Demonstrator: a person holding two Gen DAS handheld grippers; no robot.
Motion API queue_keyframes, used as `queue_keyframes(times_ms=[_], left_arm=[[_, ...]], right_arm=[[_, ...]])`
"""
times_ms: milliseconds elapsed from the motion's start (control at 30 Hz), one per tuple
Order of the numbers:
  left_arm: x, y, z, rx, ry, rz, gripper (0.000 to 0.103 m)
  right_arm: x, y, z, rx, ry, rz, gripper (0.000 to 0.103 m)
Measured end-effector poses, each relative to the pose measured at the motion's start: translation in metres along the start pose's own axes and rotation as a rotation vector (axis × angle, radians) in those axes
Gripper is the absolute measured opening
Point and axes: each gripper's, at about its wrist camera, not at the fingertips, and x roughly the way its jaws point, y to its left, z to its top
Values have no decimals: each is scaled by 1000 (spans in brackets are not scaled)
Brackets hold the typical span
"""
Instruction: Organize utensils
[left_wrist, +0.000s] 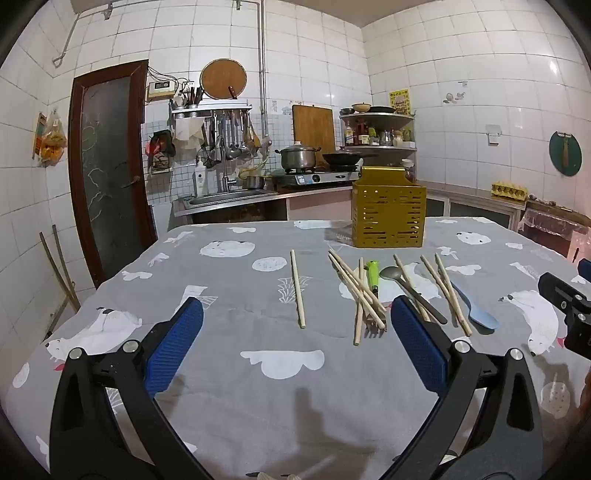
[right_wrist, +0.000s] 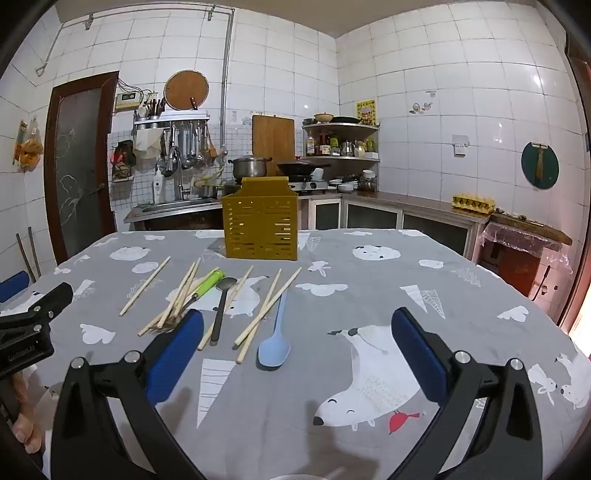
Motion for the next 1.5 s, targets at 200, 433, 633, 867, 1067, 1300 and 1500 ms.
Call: queue_keyframes(times_ms=[200, 433, 633, 867, 1067, 1300, 1500], left_arm=[[1, 0, 0, 1, -1, -5, 98], [0, 0, 0, 0, -6, -1, 98], [0, 0, 0, 1, -7, 0, 98], [0, -1, 0, 0, -9, -1, 98], [0, -1, 3, 0, -10, -1, 98], [0, -1, 3, 0, -10, -1, 98], [2, 1, 1, 0, -12, 0, 98]], right_arm=[[0, 2, 0, 7, -2, -1, 99], [0, -1, 0, 12, -1, 9, 99], [-3, 0, 1, 10, -2, 10, 99], [-1, 0, 2, 10, -4, 6, 99], [0, -1, 2, 5, -3, 5, 99], [-3, -4, 3, 3, -5, 0, 99], [-2, -3, 2, 1, -6, 0, 99]])
